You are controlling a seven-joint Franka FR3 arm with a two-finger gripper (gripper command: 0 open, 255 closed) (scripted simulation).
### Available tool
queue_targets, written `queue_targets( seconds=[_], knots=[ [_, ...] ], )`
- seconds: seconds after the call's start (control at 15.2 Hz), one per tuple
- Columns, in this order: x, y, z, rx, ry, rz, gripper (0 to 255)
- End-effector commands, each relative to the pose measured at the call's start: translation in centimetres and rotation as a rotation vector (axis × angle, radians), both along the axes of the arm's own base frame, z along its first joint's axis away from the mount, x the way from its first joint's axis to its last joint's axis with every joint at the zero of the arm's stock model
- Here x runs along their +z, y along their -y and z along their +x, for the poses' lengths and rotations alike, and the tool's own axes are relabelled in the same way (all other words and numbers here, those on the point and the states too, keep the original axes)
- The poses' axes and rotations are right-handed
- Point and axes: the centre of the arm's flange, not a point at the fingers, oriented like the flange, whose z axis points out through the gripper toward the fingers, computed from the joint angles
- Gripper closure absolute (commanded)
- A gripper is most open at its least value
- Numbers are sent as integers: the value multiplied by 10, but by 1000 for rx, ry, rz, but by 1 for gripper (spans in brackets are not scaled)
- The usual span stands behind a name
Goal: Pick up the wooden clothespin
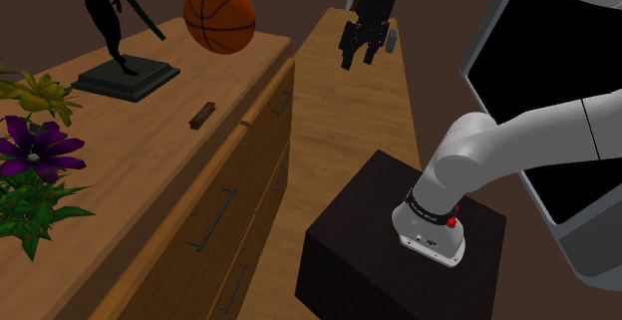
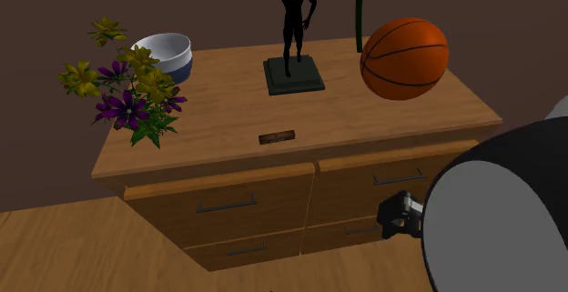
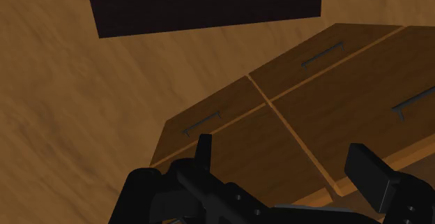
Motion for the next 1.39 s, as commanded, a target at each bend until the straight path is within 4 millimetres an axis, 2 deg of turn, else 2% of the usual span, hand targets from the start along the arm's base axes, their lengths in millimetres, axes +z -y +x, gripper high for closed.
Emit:
queue_targets(
  seconds=[0.0,0.33,0.66,1.32],
  knots=[
    [0,0,0,0,0,0,0],
    [-13,-63,22,-149,-17,-9,0],
    [-27,-122,52,-298,-34,-18,0],
    [-58,-224,138,-596,-67,-35,0]
  ],
)
